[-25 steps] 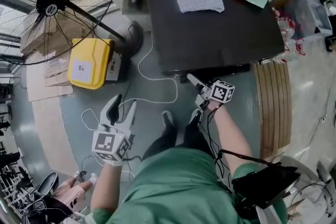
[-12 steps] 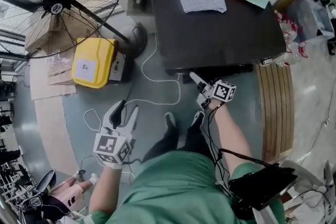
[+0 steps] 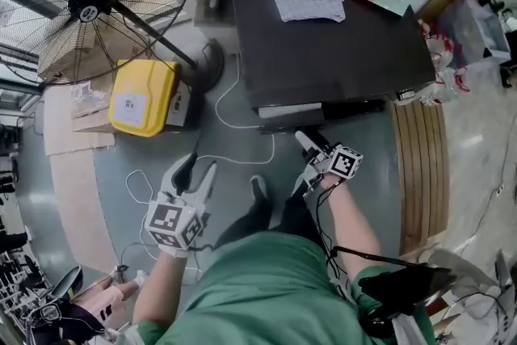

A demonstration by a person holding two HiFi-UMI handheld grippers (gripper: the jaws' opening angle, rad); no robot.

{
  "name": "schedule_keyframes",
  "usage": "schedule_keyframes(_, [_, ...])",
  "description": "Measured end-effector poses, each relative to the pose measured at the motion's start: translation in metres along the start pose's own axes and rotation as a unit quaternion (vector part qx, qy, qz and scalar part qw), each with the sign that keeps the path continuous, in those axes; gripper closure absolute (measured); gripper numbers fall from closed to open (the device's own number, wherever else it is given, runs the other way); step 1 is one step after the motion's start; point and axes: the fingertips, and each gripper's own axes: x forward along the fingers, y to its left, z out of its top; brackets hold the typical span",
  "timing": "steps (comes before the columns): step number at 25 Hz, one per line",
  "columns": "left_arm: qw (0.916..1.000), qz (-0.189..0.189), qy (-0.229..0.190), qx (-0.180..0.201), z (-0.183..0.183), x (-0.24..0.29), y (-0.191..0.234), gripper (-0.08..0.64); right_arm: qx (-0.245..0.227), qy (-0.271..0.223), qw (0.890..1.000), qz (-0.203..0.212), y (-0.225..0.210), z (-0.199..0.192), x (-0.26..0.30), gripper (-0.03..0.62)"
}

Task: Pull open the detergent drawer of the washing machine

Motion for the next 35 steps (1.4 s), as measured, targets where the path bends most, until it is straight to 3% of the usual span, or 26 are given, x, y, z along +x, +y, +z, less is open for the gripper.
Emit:
schedule_keyframes(20, [0.9955, -0.086, -0.008, 0.037, 0.023, 0.022, -0.04, 0.367, 0.023, -0.014, 0.999, -0.026, 0.034, -0.066, -0.09, 0.295])
schedule_keyframes(23, [0.9949, -0.093, -0.013, 0.037, 0.028, 0.023, -0.041, 0.368, 0.03, -0.005, 0.998, -0.055, 0.031, -0.068, -0.091, 0.287])
schedule_keyframes(27, [0.994, -0.1, -0.027, 0.034, 0.036, 0.022, -0.043, 0.373, 0.025, 0.013, 0.99, -0.139, 0.027, -0.078, -0.101, 0.29])
schedule_keyframes(29, [0.9936, -0.103, -0.035, 0.031, 0.04, 0.021, -0.043, 0.373, 0.016, 0.023, 0.987, -0.158, 0.037, -0.08, -0.1, 0.307])
schedule_keyframes(35, [0.9935, -0.099, -0.055, 0.014, 0.051, 0.019, -0.032, 0.376, -0.064, 0.082, 0.975, -0.198, 0.075, -0.08, -0.086, 0.377])
